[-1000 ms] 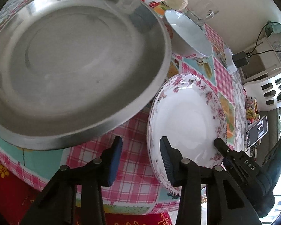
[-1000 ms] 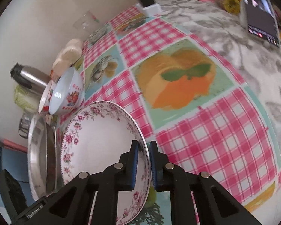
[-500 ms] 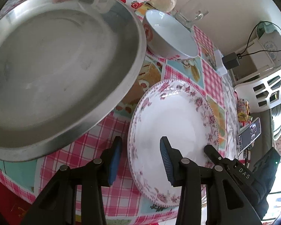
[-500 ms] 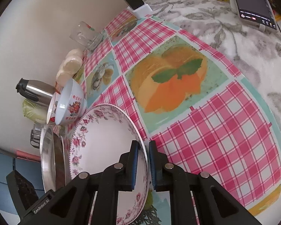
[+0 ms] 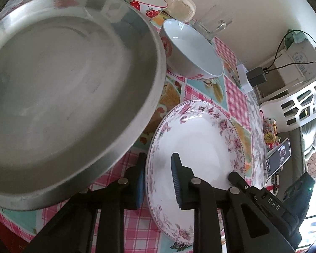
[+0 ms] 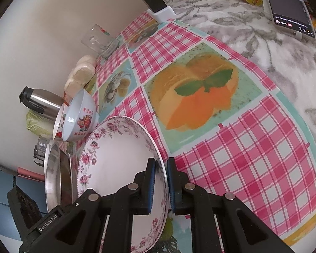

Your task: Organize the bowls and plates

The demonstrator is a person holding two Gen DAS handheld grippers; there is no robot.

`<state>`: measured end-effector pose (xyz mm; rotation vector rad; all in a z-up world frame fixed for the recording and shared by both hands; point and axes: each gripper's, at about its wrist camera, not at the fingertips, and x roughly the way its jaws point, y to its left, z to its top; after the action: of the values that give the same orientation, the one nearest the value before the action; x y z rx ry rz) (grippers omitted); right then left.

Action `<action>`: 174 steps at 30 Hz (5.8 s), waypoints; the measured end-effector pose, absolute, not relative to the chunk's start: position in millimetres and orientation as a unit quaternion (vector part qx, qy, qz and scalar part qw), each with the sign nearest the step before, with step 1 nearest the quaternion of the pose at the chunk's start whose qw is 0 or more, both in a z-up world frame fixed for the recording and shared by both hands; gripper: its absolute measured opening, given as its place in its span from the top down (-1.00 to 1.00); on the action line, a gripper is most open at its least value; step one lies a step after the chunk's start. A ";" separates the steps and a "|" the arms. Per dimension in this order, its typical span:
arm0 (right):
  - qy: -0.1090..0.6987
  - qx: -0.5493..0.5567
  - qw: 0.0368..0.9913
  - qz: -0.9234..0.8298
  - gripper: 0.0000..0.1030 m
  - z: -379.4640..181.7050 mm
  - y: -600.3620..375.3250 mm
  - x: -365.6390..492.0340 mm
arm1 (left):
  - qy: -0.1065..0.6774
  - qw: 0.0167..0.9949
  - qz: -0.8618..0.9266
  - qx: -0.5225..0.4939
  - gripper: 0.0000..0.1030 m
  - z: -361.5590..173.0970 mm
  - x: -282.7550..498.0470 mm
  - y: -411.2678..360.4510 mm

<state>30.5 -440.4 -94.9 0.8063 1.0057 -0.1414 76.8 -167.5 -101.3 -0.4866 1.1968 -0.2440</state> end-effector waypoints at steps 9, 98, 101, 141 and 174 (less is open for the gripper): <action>0.454 0.309 0.832 -0.075 0.75 -64.7 -437.1 30.5 | 0.561 0.793 -0.131 -0.198 0.55 -98.0 73.7 -178.8; 0.411 0.234 0.881 0.020 0.75 0.7 -224.3 92.6 | 0.457 0.825 -0.113 -0.312 0.55 -22.3 104.3 51.1; 0.421 0.234 0.876 0.019 0.75 -6.2 -221.2 95.9 | 0.464 0.819 -0.110 -0.320 0.55 -29.0 106.9 55.5; 0.480 0.229 0.847 -0.003 0.75 -53.7 -219.3 115.4 | 0.524 0.804 -0.053 -0.274 0.50 -71.2 126.5 40.3; 0.446 0.185 0.875 -0.030 0.46 -14.4 -222.2 107.9 | 0.499 0.839 -0.012 -0.215 0.07 -38.8 125.3 35.6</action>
<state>107.9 -222.2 -14.4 0.3858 0.9314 -0.0623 125.3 35.6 -38.8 -0.4543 1.0554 -0.0260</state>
